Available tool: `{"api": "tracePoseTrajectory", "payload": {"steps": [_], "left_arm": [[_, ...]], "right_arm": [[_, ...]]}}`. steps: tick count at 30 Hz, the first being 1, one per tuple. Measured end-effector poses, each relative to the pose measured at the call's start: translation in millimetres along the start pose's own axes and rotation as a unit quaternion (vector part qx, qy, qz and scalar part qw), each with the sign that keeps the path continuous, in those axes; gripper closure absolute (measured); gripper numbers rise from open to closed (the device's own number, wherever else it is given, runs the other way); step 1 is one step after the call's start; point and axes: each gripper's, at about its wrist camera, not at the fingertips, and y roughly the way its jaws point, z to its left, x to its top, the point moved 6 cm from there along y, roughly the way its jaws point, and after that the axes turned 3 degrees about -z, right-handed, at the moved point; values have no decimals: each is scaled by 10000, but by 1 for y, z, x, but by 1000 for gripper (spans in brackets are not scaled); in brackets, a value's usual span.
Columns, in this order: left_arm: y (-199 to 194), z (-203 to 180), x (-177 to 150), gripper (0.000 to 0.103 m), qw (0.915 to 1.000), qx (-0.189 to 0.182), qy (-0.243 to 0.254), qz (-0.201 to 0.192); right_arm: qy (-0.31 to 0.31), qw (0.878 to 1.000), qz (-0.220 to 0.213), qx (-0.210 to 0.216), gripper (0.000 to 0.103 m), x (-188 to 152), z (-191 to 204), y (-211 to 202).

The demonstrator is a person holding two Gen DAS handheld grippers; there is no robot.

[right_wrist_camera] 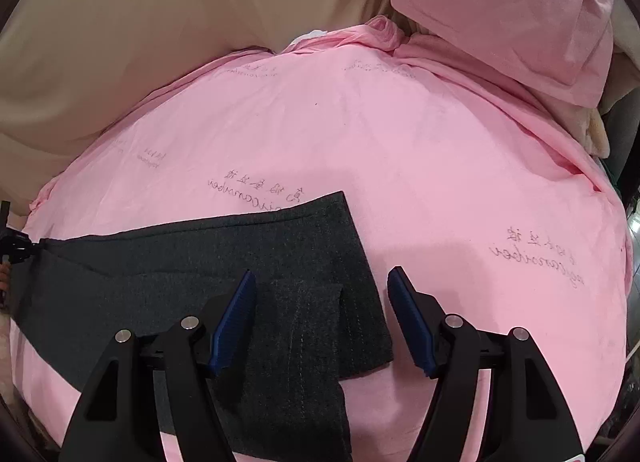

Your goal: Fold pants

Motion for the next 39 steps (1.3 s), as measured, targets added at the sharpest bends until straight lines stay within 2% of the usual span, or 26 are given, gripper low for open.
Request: {"api": "tracePoseTrajectory", "payload": {"steps": [1, 2, 4, 5, 6, 9, 10, 11, 12, 13, 15, 16, 17, 18, 22, 24, 26, 29, 31, 33, 35, 39], "left_arm": [[-1, 2, 0, 100, 10000, -68, -28, 3], [-3, 3, -2, 101, 10000, -89, -25, -22], [-12, 10, -4, 101, 9998, -144, -17, -126], [-15, 10, -4, 101, 9997, -163, -13, -201], [-20, 11, -5, 101, 9995, -188, 11, -271], [-33, 10, 0, 101, 9988, -300, 8, -399], [-35, 11, 2, 101, 9988, -296, 52, -393], [-37, 13, 3, 101, 9989, -275, 94, -378], [-35, 14, 4, 101, 9989, -266, 102, -360], [-35, 18, 7, 101, 9990, -278, 116, -342], [-34, 21, 8, 101, 9988, -324, 73, -347], [-30, 13, 7, 101, 9987, -337, 57, -377], [-32, 14, 7, 101, 9985, -369, 35, -414], [-34, 13, 7, 101, 9983, -386, 31, -440], [-46, 8, 18, 101, 9974, -438, -40, -570], [-49, 6, 24, 101, 9970, -466, -60, -620], [-51, 7, 29, 101, 9964, -458, -82, -714], [-41, 11, 35, 101, 9954, -336, -150, -884], [-17, 12, 31, 101, 9979, -251, -109, -591], [4, 12, 30, 101, 9989, -127, -44, -460], [1, 8, 32, 100, 9985, -67, 51, -546], [-23, 3, 30, 94, 9968, -348, 194, -686]], "right_arm": [[-47, 10000, -27, 21, 45, 0, 2, 0], [-96, 9999, -23, 42, 57, 0, 4, 0], [-174, 9998, 23, 68, 69, -1, 8, 2], [-231, 9997, 47, 68, 83, -2, 9, 3], [-262, 9996, 89, 72, 91, -3, 11, 4], [-221, 9996, 88, 163, 90, -2, 10, 0], [-145, 9997, 106, 184, 82, -2, 8, -3], [-51, 9995, 152, 278, 69, -4, 6, -5], [-28, 9995, 140, 294, 65, -6, 6, -6], [-109, 9995, 160, 256, 65, -9, 7, -7], [-262, 9993, 209, 167, 73, -16, 10, -6], [-412, 9990, 139, 35, 91, -17, 12, -7], [-498, 9987, 47, -4, 97, -15, 14, -11], [-522, 9986, -89, 5, 98, -11, 16, -17], [-649, 9943, -840, 48, 99, 31, 30, -47], [-746, 9921, -1005, -40, 99, 48, 32, -49], [-741, 9925, -954, -174, 99, 52, 26, -36], [-404, 9971, -601, -228, 99, 37, 5, 1], [-198, 9993, -114, -303, 98, 21, -8, 28], [-104, 9988, -409, -251, 97, 29, -8, 15], [-61, 9978, -538, -392, 84, 35, -9, 4], [56, 9959, -868, -229, 83, 32, -3, -32]]}}
